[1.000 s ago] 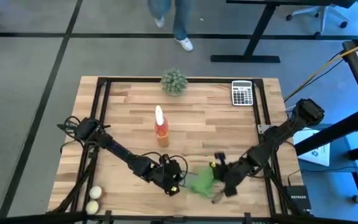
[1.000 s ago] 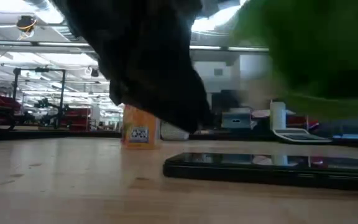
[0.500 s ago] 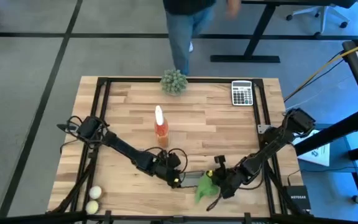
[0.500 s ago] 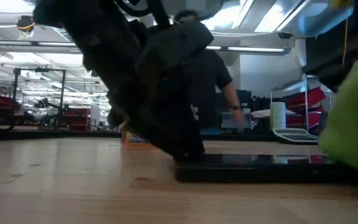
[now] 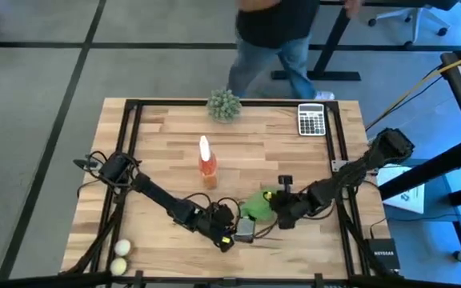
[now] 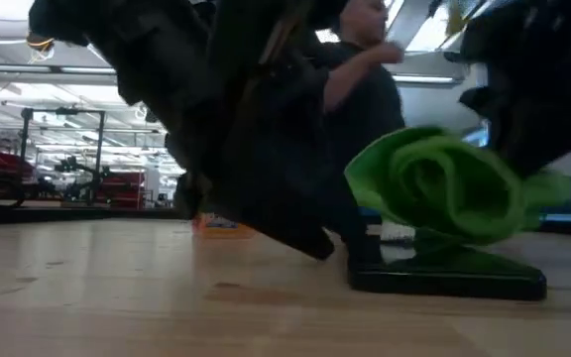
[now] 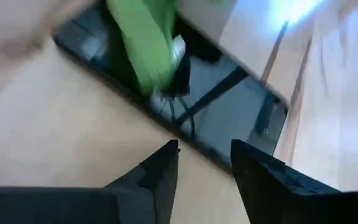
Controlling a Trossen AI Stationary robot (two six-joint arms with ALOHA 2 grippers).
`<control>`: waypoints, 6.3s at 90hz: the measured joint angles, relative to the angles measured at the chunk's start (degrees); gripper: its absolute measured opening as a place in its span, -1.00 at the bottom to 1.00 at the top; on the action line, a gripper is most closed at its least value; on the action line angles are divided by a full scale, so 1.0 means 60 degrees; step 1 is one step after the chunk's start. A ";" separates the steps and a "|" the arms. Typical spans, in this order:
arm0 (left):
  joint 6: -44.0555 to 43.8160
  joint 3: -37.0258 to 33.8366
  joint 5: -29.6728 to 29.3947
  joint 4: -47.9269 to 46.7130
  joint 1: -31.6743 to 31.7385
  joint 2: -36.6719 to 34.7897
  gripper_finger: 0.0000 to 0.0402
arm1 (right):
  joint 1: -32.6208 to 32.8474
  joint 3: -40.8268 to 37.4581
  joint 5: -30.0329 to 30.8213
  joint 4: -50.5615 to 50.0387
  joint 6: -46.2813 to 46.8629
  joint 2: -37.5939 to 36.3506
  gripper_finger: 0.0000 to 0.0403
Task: Apply microfiber cloth
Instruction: Wipe the front of the black cellphone using the green microfiber cloth
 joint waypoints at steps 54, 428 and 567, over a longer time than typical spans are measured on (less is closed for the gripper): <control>0.1816 0.0033 -0.0146 0.1291 0.1006 0.0798 -0.35 | 0.0653 -0.0053 0.0617 0.3727 -0.1202 0.1819 -0.95; 0.1665 -0.0343 -0.0524 0.0233 0.1487 0.0276 -0.35 | 0.0725 -0.0144 -0.1984 0.5344 -0.2754 0.2369 -0.95; 0.1318 -0.0322 -0.0035 0.0964 0.1316 0.0634 -0.35 | -0.0391 0.0178 -0.1596 0.5978 -0.2917 0.3487 -0.95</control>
